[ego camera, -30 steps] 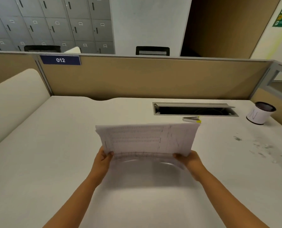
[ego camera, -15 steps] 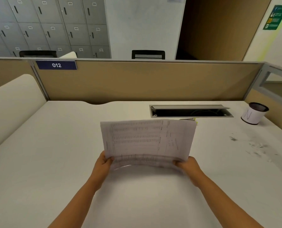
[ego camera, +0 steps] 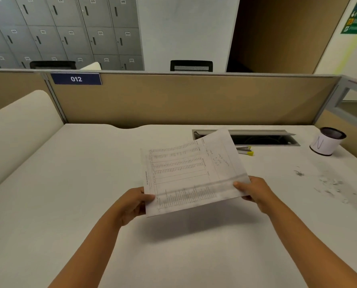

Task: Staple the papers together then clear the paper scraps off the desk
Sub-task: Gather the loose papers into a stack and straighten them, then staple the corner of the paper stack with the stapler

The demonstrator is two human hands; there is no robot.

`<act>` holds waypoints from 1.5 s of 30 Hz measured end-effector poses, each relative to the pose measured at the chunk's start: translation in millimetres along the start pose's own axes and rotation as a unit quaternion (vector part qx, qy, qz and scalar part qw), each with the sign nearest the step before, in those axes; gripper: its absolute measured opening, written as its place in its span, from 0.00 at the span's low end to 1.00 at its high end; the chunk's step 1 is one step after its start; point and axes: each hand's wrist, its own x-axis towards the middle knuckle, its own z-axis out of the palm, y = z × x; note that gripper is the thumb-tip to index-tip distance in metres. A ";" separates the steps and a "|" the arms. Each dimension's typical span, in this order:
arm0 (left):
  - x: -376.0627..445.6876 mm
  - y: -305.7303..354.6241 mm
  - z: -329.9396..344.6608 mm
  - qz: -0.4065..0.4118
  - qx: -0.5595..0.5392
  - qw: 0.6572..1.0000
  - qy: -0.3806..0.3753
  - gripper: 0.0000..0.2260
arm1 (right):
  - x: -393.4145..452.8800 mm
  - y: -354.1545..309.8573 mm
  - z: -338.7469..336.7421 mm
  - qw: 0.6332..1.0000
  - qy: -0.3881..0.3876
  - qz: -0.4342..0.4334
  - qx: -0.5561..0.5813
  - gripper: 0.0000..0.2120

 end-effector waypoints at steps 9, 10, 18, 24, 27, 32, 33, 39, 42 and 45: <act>3.8 -4.8 15.0 -0.046 -0.019 0.997 0.061 0.14 | 25.7 5.5 1.1 0.997 0.002 0.019 -0.073 0.14; 5.5 -11.9 16.2 -0.055 -0.028 0.995 0.083 0.15 | 30.6 8.7 3.1 0.995 0.008 0.018 -0.099 0.15; 20.4 -37.1 15.6 -0.091 -0.140 0.973 0.157 0.19 | 92.8 -0.9 -6.1 0.923 0.066 -0.037 -0.378 0.20; 32.6 -28.5 21.0 -0.120 -0.164 0.958 0.203 0.20 | 151.4 -14.8 -29.3 0.848 0.109 -0.063 -0.514 0.17; 38.0 -29.5 23.2 -0.122 -0.168 0.953 0.222 0.19 | 171.9 -13.7 -23.7 0.798 0.097 -0.086 -0.589 0.18; 45.3 -28.7 20.5 -0.133 -0.171 0.951 0.222 0.18 | 204.9 -13.7 -18.8 0.748 0.060 -0.109 -0.652 0.22; 46.2 -28.8 20.8 -0.135 -0.172 0.951 0.220 0.18 | 211.8 -13.9 -20.2 0.742 0.057 -0.110 -0.659 0.23; 49.0 -30.6 19.8 -0.137 -0.170 0.951 0.221 0.19 | 243.6 -16.3 -31.4 0.727 0.059 -0.102 -0.677 0.20; 49.6 -31.0 20.4 -0.141 -0.171 0.950 0.218 0.19 | 249.8 -18.6 -35.2 0.705 0.059 -0.101 -0.700 0.16; 52.0 -30.5 20.2 -0.143 -0.170 0.951 0.215 0.19 | 247.8 -19.2 -37.8 0.707 0.052 -0.106 -0.697 0.16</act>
